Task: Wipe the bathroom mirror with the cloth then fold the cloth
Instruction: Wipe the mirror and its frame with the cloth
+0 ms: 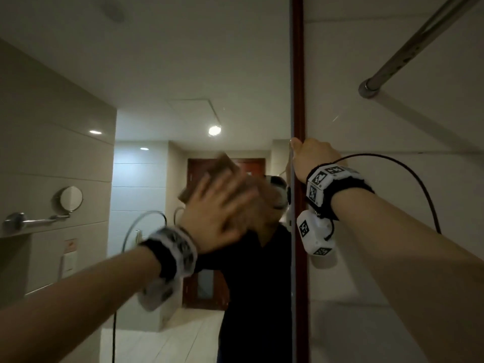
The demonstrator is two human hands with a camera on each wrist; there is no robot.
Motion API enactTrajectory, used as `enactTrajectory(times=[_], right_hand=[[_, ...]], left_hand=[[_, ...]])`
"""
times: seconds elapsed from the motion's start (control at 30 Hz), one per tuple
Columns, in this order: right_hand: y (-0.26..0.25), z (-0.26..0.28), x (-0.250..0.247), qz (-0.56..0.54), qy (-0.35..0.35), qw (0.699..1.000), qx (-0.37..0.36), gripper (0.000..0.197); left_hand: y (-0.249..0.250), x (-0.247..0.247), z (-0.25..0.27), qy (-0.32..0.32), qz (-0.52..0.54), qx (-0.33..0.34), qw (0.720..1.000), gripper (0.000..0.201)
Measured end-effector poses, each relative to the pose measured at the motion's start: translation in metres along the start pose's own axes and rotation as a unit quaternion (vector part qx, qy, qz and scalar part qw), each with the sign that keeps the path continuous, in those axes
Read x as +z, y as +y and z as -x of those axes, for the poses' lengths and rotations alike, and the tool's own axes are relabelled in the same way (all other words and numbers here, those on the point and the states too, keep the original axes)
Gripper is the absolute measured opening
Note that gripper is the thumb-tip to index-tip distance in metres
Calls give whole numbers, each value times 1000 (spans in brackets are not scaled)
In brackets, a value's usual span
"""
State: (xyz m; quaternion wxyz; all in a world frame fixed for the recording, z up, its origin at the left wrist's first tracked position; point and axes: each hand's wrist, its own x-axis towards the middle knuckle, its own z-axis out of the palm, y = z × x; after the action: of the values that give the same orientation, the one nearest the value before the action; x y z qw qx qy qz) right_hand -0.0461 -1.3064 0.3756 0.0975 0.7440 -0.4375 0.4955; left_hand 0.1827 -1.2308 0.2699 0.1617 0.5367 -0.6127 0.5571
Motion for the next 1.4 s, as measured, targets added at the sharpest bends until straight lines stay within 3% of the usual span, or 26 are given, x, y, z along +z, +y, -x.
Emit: enactTrajectory(times=[0.03, 0.1, 0.13, 0.2, 0.27, 0.37, 0.47, 0.53, 0.57, 0.6, 0.63, 0.67, 0.7, 0.73, 0.77, 0.8, 0.87, 0.93, 1.03, 1.1, 1.13, 1.17, 1.23, 1.3, 1.33, 1.4], right_hand=[[0, 1, 0, 1, 0, 1000, 1, 55], [0, 1, -2, -1, 2, 1000, 3, 52], [-1, 2, -3, -1, 2, 1000, 2, 51], [-2, 3, -6, 7, -13, 1000, 2, 49], [-2, 5, -7, 11, -31, 999, -1, 49], [-6, 15, -16, 3, -29, 1000, 2, 47], [-10, 19, -20, 12, -41, 999, -6, 36], [-10, 18, -22, 25, -43, 999, 3, 40], [-10, 17, -22, 27, -42, 999, 8, 44], [-9, 15, -21, 29, -43, 999, 13, 47], [-10, 15, -19, 30, -44, 998, 15, 49], [-10, 13, -18, 31, -43, 998, 15, 50], [-10, 13, -17, 29, -38, 999, 20, 51], [-10, 12, -16, 23, -32, 999, 27, 53], [-9, 11, -15, 18, -28, 999, 33, 55], [-10, 10, -13, 15, -26, 999, 36, 56], [-9, 10, -10, 8, -23, 999, 38, 56], [-6, 15, -5, -15, -18, 999, 34, 57], [7, 36, 11, -32, 19, 999, 13, 56], [18, 55, 30, -9, 50, 999, 2, 53], [22, 64, 39, 6, 59, 998, 0, 52], [25, 74, 46, 16, 59, 998, 4, 51], [29, 91, 58, 15, 48, 998, 27, 48], [31, 109, 66, -11, 39, 998, 55, 47], [33, 119, 71, -22, 36, 997, 63, 47], [42, 141, 82, -26, 22, 997, 71, 49]], left_hand=[[-17, -7, -13, 22, 25, -105, 994, 79], [-34, -15, -31, 57, 75, -285, 954, 75], [-32, -14, -36, 64, 86, -330, 938, 75], [-10, -10, -33, 61, 73, -333, 938, 77], [25, -1, -8, 40, 47, -247, 967, 79], [69, 18, 52, -14, 23, -40, 999, 80], [66, 26, 86, -69, -2, 192, 979, 75], [35, 23, 76, -80, -39, 261, 961, 77], [18, 20, 68, -73, -51, 228, 970, 80], [2, 16, 61, -58, -46, 142, 987, 82], [-11, 14, 56, -33, -26, 14, 999, 82], [-19, 13, 53, -3, 5, -133, 991, 80], [-20, 10, 51, 28, 35, -264, 963, 78], [-14, 10, 50, 47, 54, -354, 933, 77], [-4, 12, 51, 50, 68, -399, 913, 78], [12, 15, 57, 38, 78, -400, 912, 79], [51, 25, 85, -2, 79, -289, 954, 75], [85, 36, 129, -57, 59, -103, 991, 78], [96, 46, 173, -138, 18, 132, 981, 88], [79, 42, 161, -140, -3, 210, 968, 85], [69, 39, 149, -127, -5, 219, 967, 84], [60, 35, 134, -114, -5, 193, 974, 84], [47, 24, 105, -89, 21, 41, 995, 84], [51, 13, 79, -66, 53, -135, 987, 83], [59, 10, 72, -65, 64, -190, 978, 82], [85, 16, 80, -82, 76, -187, 976, 81]])
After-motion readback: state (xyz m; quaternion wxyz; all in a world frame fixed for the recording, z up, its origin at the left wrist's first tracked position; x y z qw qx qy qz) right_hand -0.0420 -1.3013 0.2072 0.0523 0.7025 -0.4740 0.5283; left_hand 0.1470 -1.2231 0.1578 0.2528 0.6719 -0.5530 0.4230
